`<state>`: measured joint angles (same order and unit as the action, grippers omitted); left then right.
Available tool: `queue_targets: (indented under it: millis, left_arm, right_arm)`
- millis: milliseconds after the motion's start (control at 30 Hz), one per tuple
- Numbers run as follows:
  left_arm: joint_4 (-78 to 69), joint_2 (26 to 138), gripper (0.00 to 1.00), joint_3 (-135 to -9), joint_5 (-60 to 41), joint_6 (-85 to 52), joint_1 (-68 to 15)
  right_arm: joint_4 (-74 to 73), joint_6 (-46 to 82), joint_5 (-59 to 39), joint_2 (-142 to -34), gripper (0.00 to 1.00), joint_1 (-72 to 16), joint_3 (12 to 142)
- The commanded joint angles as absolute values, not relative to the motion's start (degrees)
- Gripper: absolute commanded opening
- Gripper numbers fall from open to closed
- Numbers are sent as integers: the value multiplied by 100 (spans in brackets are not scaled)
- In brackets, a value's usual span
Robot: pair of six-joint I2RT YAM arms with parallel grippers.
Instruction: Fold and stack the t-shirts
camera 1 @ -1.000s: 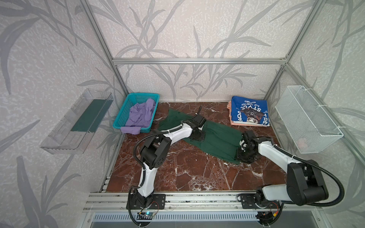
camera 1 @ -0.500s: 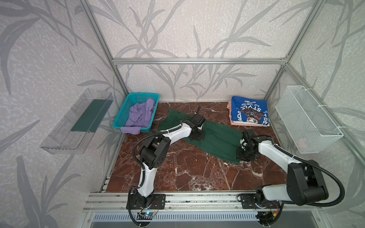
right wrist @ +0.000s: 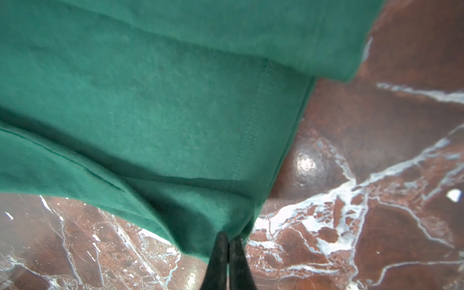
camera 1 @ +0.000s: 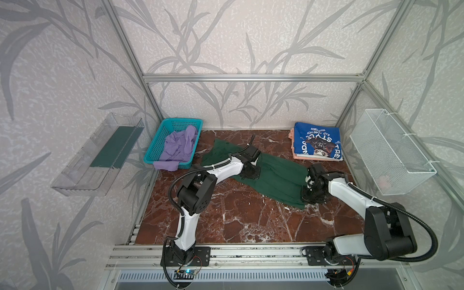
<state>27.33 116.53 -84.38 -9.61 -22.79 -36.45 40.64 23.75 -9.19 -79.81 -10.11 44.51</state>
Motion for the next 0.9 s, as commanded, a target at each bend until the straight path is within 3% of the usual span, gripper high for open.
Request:
queue_targets:
  millis: [0,733,867]
  left_arm:
    - [2660,11321,6,-8323,-934,-2334,-3585]
    - [2390,11158,6,-7945,-768,-2607,-3452]
    - [2391,11098,13,-7935,-769,-2688,-3440]
  right_arm:
    - [4231,2390,-802,-8007,0,-984,4712]
    - [4649,2298,-369,-8481,0,-967,5397]
    - [4655,2303,-416,-8422,0,-940,5360]
